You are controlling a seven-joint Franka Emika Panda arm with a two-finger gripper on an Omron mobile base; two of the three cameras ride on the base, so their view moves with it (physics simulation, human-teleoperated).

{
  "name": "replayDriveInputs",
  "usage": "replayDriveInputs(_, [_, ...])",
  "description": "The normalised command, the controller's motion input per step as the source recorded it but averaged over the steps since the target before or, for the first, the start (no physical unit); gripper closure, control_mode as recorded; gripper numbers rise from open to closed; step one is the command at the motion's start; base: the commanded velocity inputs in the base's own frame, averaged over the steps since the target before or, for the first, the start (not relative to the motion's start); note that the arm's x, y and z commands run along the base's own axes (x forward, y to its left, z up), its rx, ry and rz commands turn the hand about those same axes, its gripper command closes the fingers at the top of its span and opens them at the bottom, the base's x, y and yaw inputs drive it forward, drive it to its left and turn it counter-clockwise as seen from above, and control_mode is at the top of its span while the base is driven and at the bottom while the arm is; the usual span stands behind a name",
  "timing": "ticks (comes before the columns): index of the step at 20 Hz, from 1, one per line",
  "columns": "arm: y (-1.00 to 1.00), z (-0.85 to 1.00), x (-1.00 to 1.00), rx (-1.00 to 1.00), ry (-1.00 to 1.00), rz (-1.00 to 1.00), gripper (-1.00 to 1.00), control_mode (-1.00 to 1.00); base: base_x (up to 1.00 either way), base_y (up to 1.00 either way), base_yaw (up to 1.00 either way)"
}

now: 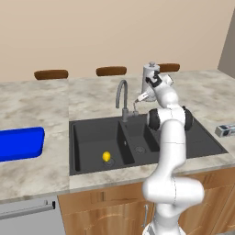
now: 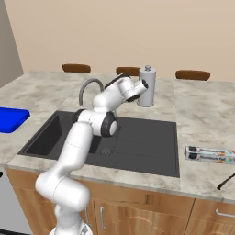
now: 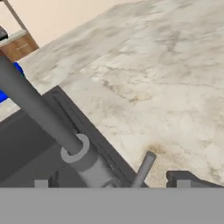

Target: Pick up all produce items and place them in the sink. Turn on the sink faucet to wash them. Then turn the sink off and put them in the tray.

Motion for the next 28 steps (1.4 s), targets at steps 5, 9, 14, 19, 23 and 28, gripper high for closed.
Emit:
replayDriveInputs(5, [0.0,0.0,-1.0,0.0,-0.1,0.0,-1.0,-1.0,0.0,0.0,0.0])
replayDriveInputs(9, [0.13,0.07,-0.99,-0.01,-0.11,-0.05,-1.0,-1.0,0.0,0.0,0.0])
replayDriveInputs(14, [0.31,0.07,-0.96,-0.08,-0.13,-0.09,-1.0,-1.0,0.0,0.0,0.0])
replayDriveInputs(19, [0.43,0.14,-0.87,-0.09,-0.06,-0.14,-1.0,-1.0,0.0,0.0,0.0])
replayDriveInputs(23, [0.45,0.2,-0.69,-0.13,-0.04,-0.18,-1.0,-1.0,0.0,0.0,0.0])
replayDriveInputs(28, [0.52,0.24,-0.47,-0.08,0.03,-0.2,-1.0,-1.0,0.0,0.0,0.0])
